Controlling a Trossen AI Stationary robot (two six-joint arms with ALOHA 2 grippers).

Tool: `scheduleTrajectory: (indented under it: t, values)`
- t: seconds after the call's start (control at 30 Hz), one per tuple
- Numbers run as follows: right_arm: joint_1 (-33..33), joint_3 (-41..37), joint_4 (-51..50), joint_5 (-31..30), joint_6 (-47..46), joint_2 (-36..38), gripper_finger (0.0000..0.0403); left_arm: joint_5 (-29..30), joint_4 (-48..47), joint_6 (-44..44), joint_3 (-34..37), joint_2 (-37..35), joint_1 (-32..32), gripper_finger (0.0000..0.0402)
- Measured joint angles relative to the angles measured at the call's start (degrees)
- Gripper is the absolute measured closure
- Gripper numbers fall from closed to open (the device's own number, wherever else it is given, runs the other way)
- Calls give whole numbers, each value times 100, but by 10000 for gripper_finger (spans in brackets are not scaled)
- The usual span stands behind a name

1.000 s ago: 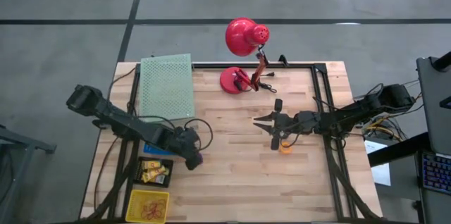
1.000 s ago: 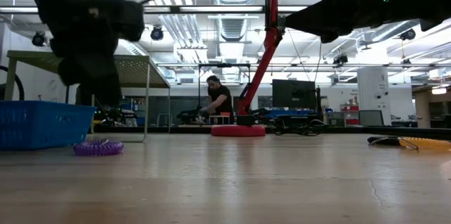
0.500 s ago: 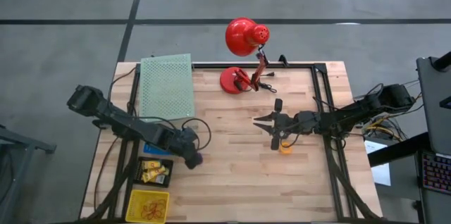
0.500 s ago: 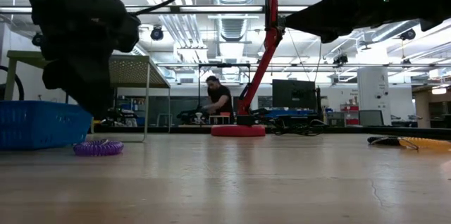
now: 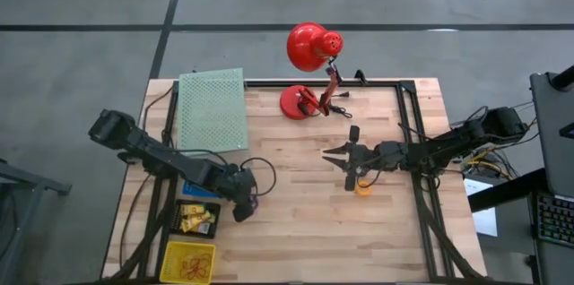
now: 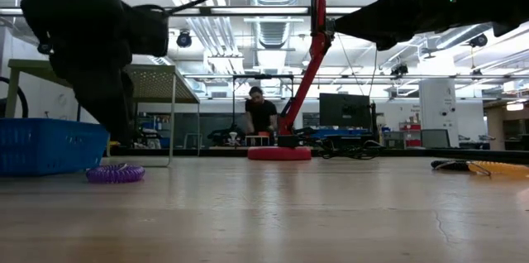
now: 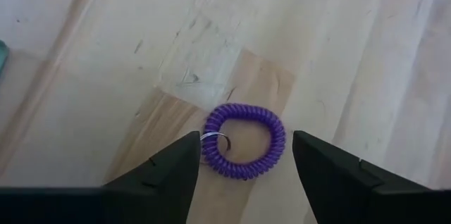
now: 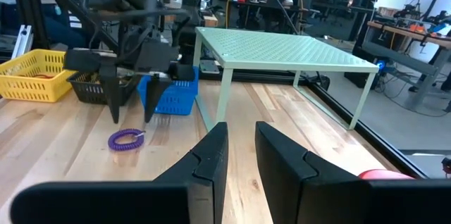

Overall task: Pick & Place Office Desk Supplies
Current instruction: Put the purple spring rubber band into the blue bin

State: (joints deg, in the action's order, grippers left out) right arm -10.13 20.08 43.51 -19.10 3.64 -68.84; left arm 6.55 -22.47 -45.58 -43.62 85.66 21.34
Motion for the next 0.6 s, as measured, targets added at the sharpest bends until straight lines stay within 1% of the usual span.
scheduleTrajectory:
  t: [0.2, 0.37, 0.6]
  values:
    - [0, 0, 0, 0, 0, 0, 335, -108, 93, 41, 0, 352, 0, 184]
    - [2, 0, 2, 0, 0, 0, 335, -118, 112, 428, 0, 580, -3, 190]
    - [2, -2, 0, -1, 0, 0, 335, -82, 126, 479, 2, 750, -7, 205]
